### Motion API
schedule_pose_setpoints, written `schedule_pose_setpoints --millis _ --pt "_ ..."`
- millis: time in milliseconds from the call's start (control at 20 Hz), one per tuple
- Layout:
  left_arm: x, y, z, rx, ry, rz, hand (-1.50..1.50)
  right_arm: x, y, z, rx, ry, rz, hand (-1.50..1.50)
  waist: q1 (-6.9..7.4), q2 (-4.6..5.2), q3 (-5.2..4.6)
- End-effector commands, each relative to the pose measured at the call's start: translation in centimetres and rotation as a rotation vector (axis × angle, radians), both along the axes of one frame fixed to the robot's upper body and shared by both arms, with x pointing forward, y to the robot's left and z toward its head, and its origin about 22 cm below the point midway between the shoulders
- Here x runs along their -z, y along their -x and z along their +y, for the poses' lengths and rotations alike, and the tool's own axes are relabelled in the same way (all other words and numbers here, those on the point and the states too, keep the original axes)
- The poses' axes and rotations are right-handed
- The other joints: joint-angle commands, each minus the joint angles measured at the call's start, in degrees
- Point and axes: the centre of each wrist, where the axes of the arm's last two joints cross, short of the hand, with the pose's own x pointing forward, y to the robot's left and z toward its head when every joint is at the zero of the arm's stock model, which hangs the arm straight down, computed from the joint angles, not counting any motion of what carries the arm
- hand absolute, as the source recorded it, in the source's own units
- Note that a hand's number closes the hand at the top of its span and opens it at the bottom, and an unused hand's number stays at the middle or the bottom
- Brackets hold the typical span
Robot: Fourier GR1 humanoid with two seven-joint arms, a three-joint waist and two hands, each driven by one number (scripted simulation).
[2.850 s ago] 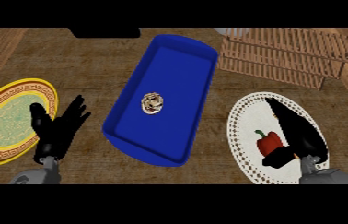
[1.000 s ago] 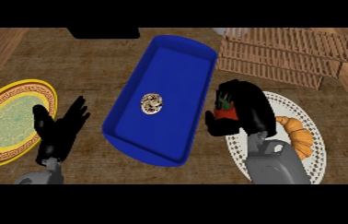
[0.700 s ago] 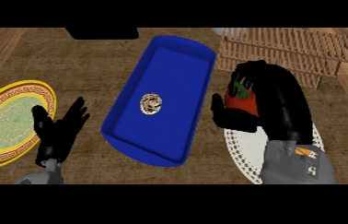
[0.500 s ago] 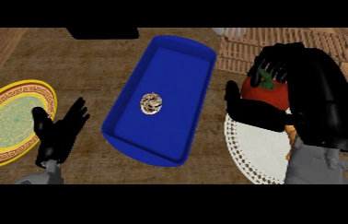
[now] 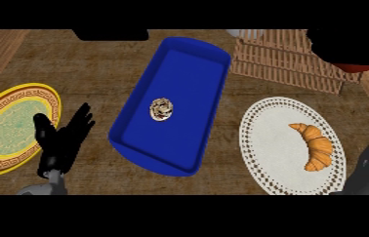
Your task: Pick the bell pepper from the placemat and place it in the tiered shelf
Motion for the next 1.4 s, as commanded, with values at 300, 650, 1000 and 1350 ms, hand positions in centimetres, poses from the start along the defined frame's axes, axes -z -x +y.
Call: schedule_pose_setpoints --millis 300,650,1000,1350 --pt "-0.2 -0.1 -0.6 0.005 0.003 0.028 0.00 -5.8 -5.8 -5.4 0.131 0.000 0.041 1.50 0.68 0.42 -0.13" --pt "0.5 -1.9 -0.3 0.010 0.008 0.049 0.00 -6.3 -8.9 -6.9 0.071 0.006 0.104 1.50 0.34 0.53 -0.16" --pt "1.0 -0.8 -1.2 0.028 0.014 0.033 0.00 -3.6 -12.6 -10.0 0.060 0.076 0.131 1.50 1.05 0.71 -0.14" --pt "0.4 -0.6 -0.1 0.018 0.010 0.038 0.00 -0.4 -14.5 -11.5 0.072 0.071 0.119 1.50 0.80 0.57 -0.12"
